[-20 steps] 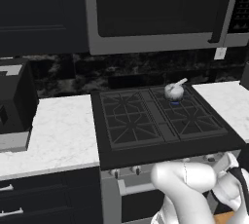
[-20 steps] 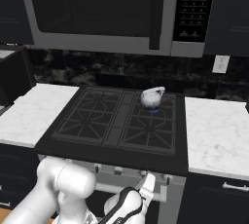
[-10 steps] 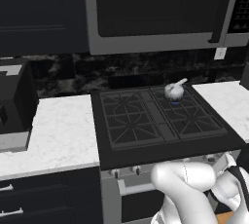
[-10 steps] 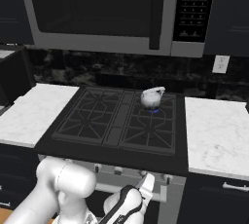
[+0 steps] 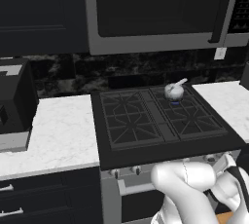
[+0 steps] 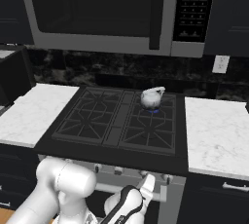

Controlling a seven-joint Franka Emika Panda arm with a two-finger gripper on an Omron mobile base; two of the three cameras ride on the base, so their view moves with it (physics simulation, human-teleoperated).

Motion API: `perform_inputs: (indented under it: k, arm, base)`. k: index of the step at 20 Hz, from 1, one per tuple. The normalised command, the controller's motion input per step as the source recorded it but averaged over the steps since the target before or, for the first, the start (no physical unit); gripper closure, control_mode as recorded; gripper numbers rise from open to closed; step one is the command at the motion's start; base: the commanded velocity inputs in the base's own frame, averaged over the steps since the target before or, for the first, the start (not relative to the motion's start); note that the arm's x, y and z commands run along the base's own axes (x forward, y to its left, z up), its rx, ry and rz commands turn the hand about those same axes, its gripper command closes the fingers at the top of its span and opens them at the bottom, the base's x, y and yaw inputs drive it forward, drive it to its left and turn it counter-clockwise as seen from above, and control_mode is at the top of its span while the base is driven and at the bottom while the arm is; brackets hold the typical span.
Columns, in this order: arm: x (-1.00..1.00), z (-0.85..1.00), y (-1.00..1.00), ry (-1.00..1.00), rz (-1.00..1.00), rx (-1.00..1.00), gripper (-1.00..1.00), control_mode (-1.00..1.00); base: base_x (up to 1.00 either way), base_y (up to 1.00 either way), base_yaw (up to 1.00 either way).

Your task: Turn off the rear right burner of the stove.

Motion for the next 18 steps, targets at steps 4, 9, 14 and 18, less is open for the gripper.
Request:
perform_inputs:
  k: [4,9,14,18]
  arm:
    - [0.16,-0.01,0.0,0.0,0.0,0.0,-1.0,-1.0]
    - [0.23,0.0,0.0,0.0,0.0,0.0,-1.0,-1.0]
    - [0.37,0.0,0.0,0.0,0.0,0.0,-1.0,-1.0]
    - [0.09,0.0,0.0,0.0,0.01,0.01,-1.0,-1.0]
  base:
    - [0.0,0.0,0.0]
    - [0.0,0.0,0.0]
    - [0.0,0.0,0.0]
    - [0.0,0.0,0.0]
